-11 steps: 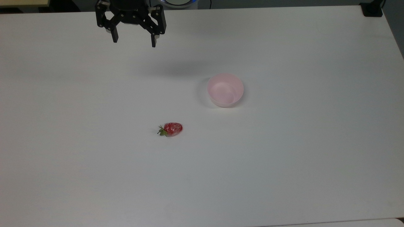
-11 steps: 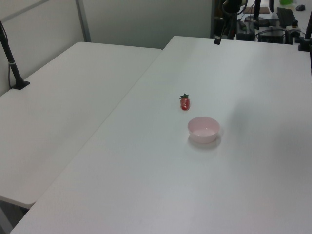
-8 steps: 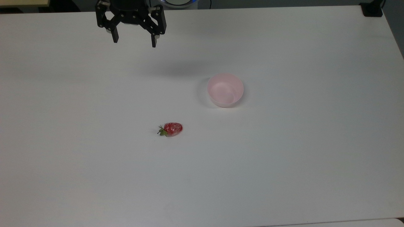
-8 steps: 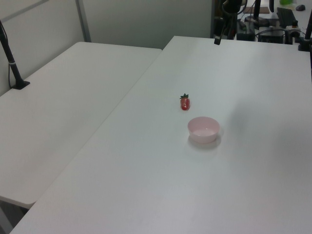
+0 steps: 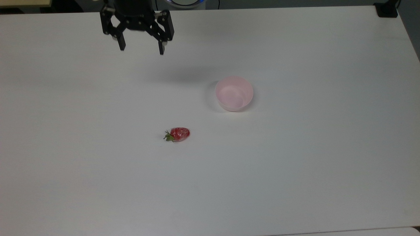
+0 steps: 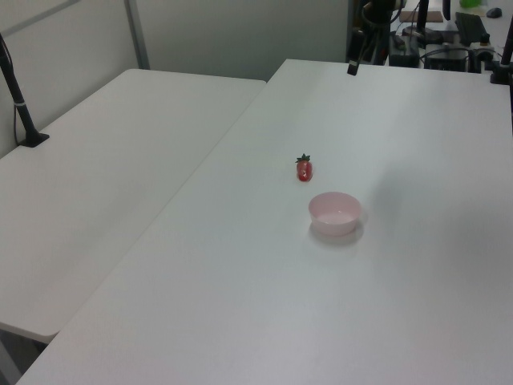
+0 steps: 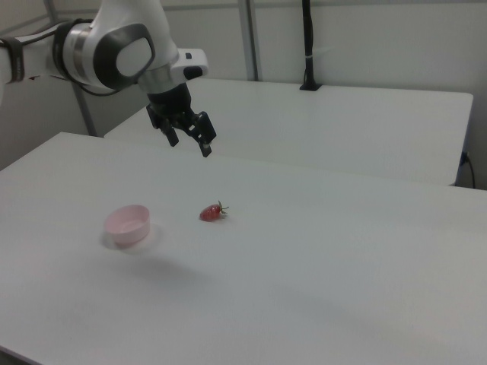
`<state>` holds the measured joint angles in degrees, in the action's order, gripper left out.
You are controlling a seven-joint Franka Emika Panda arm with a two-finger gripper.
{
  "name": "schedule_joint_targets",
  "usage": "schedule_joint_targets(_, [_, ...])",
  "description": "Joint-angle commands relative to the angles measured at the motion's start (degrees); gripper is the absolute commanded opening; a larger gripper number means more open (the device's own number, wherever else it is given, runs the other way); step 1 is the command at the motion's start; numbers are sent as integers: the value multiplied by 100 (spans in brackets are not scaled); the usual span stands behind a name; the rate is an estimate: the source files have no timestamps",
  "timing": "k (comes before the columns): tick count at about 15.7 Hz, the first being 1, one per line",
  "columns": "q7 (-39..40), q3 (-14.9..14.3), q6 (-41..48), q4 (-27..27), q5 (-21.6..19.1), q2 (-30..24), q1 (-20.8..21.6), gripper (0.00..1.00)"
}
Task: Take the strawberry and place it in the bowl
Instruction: 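Move the open gripper down over the red strawberry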
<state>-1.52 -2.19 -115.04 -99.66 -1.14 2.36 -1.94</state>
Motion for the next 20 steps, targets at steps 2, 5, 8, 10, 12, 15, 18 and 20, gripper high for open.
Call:
schedule_joint_targets(2, [-68,-229,-387,272,-359,677,360,100])
schedule_joint_targets(5, [-514,-229,-755,316,-527,1011,484,100])
schedule_joint_targets(8, [-1016,-238,-1221,316,-712,1502,641,100])
schedule_joint_targets(10, [-1139,-246,-1406,316,-668,1933,843,100])
schedule_joint_targets(12, [-1359,-255,-1853,307,-659,2250,976,100])
schedule_joint_targets(15, [-1579,-273,-2180,307,-694,2453,985,98])
schedule_joint_targets(18, [-1903,-343,-2478,307,-721,2585,985,97])
schedule_joint_targets(20, [-2219,-343,-2794,307,-694,2760,1002,97])
